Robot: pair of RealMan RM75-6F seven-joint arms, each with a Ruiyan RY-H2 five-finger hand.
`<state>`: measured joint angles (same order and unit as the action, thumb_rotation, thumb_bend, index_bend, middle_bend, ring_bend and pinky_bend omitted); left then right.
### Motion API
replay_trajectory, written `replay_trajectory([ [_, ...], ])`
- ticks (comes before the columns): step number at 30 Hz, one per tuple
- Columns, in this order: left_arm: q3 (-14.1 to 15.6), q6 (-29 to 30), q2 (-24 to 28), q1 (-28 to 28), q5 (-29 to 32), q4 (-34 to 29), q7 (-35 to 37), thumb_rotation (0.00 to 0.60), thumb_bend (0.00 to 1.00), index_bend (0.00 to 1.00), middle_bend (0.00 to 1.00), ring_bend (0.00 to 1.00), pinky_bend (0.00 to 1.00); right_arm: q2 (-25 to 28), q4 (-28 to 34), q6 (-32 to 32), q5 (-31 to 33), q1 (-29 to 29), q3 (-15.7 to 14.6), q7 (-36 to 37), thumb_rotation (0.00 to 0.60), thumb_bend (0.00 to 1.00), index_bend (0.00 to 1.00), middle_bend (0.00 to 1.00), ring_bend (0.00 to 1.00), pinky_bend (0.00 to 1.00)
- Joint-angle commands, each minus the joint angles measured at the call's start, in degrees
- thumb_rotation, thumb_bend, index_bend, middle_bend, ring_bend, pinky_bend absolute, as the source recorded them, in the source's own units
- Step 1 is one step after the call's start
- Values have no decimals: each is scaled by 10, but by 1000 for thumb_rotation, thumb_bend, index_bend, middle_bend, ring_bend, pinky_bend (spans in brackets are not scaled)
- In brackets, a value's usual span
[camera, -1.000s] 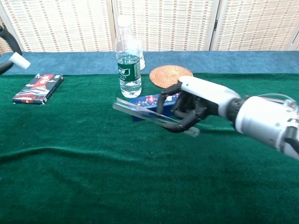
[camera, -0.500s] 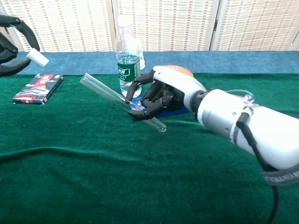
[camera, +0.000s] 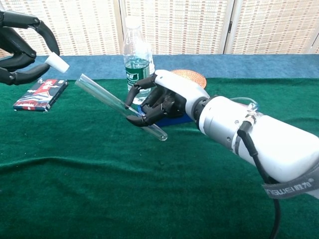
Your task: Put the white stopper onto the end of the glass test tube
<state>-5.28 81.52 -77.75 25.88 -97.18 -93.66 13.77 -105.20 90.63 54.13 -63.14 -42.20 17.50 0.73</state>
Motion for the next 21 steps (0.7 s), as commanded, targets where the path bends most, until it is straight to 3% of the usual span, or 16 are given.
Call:
replay_trajectory([
  [1,2,1,-5,1,-2,1,-5,600,464,565,989,919,838,-1,0,1,-2,0,-1,3,600,607,841,944,1000,1000],
  [21,9,3,-9,2,-2,0,-6,600,463,566,990,919,838,-18,-7,16,-13,-4,-2,10,600,608,847,944,1000,1000],
])
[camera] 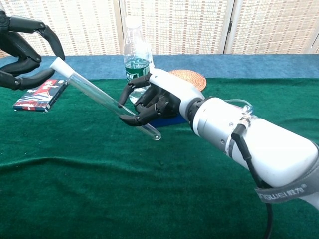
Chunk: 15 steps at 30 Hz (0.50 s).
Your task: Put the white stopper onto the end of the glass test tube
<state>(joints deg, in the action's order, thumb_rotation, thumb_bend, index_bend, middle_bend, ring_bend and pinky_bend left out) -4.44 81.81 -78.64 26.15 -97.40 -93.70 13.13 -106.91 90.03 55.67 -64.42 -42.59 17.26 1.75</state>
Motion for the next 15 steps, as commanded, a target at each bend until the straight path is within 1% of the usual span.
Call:
replay_trajectory([
  [1,1,1,0,0,0,0,0,600,464,566,990,919,838,-2,-1,1,0,-1,1,1,600,608,847,944,1000,1000],
  [15,0,0,-6,2,3,-1,2,600,464,567,989,919,838,-15,-10,4,-6,-4,5,11,600,608,848,944,1000,1000],
])
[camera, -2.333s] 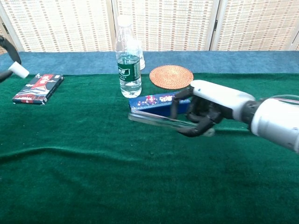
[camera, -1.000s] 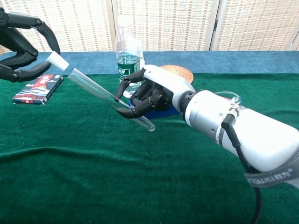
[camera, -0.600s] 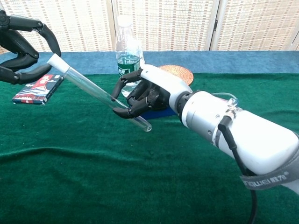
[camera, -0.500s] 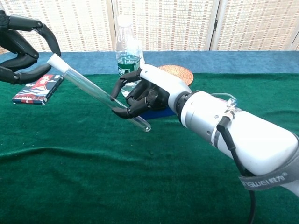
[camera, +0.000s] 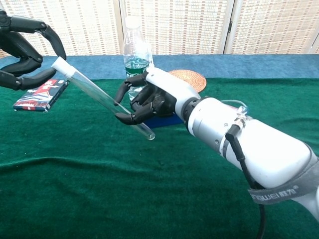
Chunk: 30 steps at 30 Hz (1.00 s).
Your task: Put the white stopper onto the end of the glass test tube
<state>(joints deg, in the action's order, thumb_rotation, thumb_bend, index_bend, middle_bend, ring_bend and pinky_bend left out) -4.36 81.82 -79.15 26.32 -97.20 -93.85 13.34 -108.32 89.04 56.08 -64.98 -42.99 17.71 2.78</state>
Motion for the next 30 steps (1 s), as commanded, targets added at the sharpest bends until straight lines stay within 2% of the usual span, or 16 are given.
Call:
replay_trajectory([
  [1,0,-1,-2,1,1,1,-1,600,464,567,989,919,838,-2,-1,0,-1,-1,0,0,600,608,849,944,1000,1000],
  [21,0,-5,-9,4,4,7,-3,600,463,557,990,919,838,-14,-10,2,-3,-5,3,1,600,608,852,944,1000,1000],
  [23,1,-7,-7,5,6,7,-2,600,450,498,990,916,838,-14,-9,3,-2,-5,2,-3,600,608,853,944,1000,1000],
  [25,2,-13,-1,5,11,3,-2,600,416,342,990,906,837,-9,-8,3,1,-4,0,-9,600,608,853,944,1000,1000],
  [28,3,-18,9,4,15,-1,0,600,383,166,977,872,832,0,-3,3,5,-1,-3,-21,600,608,853,944,1000,1000],
  [30,4,-22,16,4,19,-2,6,600,365,119,937,830,825,8,2,6,7,1,-5,-33,600,608,853,944,1000,1000],
])
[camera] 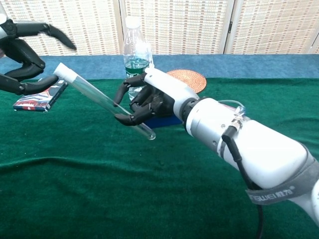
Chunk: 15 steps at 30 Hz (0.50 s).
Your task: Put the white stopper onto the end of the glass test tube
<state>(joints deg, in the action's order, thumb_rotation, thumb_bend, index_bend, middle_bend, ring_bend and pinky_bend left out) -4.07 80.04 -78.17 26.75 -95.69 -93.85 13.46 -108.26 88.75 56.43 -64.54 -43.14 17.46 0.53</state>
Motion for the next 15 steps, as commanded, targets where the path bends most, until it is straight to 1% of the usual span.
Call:
replay_trajectory([
  [1,2,-5,9,-1,5,-2,7,600,362,109,892,785,817,11,8,3,3,2,-4,-17,600,608,853,944,1000,1000],
  [3,1,-6,14,-2,9,-1,13,600,362,106,822,708,790,23,15,5,5,3,-8,-35,600,608,852,944,1000,1000],
  [4,1,-5,16,-3,10,0,14,600,363,105,770,649,755,29,19,5,7,4,-10,-44,600,608,853,944,1000,1000],
  [5,2,-6,19,-4,11,2,15,600,363,104,742,614,730,38,24,4,10,4,-14,-59,600,609,853,944,1000,1000],
  [8,4,-12,30,-6,18,6,18,600,362,104,634,491,601,66,38,3,23,6,-24,-101,600,608,853,944,1000,1000],
  [10,4,-13,36,-9,25,10,19,600,362,104,583,430,528,84,43,4,31,8,-32,-128,600,609,853,944,1000,1000],
  [15,0,-8,37,-17,41,25,24,600,361,104,550,388,460,104,25,19,28,15,-56,-173,600,609,853,944,1000,1000],
])
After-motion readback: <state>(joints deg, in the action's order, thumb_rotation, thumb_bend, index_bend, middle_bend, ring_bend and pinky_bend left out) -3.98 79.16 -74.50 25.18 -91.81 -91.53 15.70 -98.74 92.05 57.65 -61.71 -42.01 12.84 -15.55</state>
